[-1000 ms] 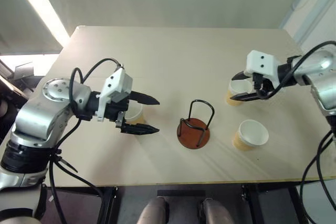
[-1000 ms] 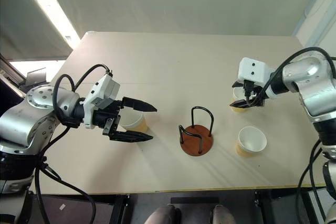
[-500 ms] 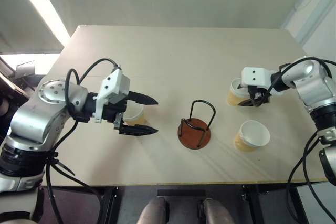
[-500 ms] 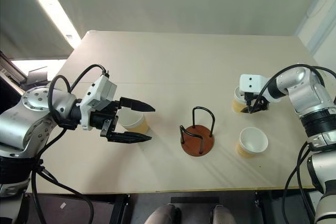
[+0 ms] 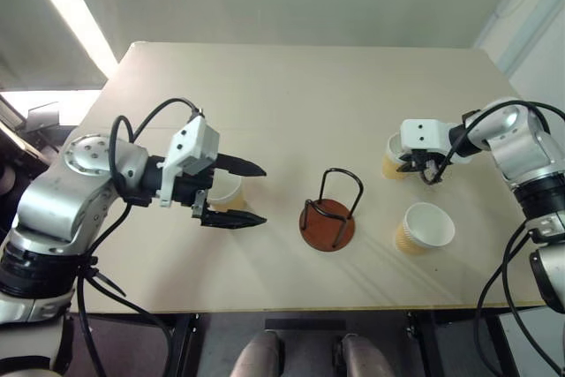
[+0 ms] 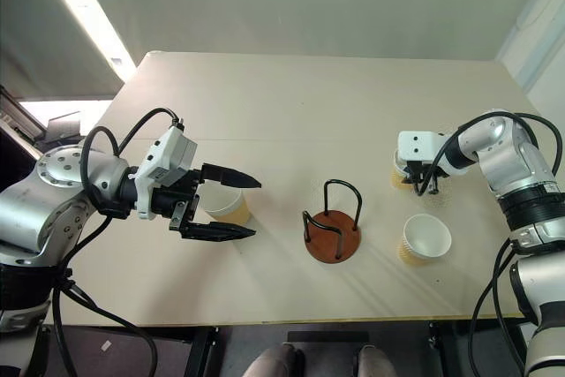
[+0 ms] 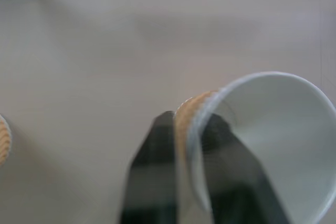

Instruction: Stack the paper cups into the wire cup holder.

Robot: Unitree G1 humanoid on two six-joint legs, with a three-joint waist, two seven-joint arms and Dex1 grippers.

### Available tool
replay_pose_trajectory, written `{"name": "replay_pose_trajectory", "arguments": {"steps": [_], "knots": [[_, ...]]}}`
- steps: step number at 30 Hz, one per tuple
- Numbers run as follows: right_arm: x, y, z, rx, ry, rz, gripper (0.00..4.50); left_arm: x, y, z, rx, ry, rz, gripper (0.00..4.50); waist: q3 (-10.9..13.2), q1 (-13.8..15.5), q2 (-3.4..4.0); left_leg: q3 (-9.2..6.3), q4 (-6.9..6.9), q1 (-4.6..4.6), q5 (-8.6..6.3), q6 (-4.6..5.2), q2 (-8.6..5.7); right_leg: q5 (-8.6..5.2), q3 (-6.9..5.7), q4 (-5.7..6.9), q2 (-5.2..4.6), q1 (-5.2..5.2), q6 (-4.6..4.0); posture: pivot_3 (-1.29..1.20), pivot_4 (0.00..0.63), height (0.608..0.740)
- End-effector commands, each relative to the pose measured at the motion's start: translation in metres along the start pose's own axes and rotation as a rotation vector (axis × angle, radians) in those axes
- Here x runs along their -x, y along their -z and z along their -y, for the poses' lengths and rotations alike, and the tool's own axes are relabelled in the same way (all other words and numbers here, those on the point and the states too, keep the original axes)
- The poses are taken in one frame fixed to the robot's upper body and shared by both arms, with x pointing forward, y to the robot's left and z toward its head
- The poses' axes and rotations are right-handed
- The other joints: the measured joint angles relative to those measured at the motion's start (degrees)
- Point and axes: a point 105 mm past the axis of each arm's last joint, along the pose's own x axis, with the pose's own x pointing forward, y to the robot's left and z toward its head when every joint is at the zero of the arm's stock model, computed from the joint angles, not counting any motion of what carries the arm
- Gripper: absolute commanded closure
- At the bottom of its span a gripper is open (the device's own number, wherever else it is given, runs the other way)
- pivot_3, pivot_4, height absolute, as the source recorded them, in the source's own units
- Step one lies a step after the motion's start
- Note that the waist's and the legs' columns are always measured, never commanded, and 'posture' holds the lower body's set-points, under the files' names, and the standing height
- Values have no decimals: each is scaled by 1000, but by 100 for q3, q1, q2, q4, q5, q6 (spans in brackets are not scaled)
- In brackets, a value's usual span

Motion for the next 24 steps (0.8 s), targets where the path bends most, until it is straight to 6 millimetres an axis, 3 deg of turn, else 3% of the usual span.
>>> {"name": "replay_pose_trajectory", "arguments": {"steps": [1,7,12,18,24], "knots": [[27,-15,6,14,48,63,4450,6,-10,-1,-42,-15,20,0,0,0,0,0,0,0,0,0,0,0,0,-1,0,0,0,0,150,740],[69,-46,1,28,62,160,4450,9,-14,-5,-46,-29,45,0,1,0,1,0,0,-2,0,0,0,0,0,-1,0,0,0,0,150,740],[105,-104,-29,123,-19,274,4450,11,-14,-5,-39,-23,54,0,2,-18,4,2,-5,-1,1,-2,1,-1,0,-4,1,-1,-1,0,150,740],[108,-143,-56,226,-79,334,4450,6,-14,-8,-43,-10,62,0,3,-21,1,1,2,6,3,-1,0,-1,0,-15,1,4,-2,0,150,740],[94,-152,-63,285,-102,334,4450,3,-15,-8,-47,0,67,0,3,-29,1,0,14,11,4,0,0,-2,1,-13,0,4,-3,0,150,740]]}}
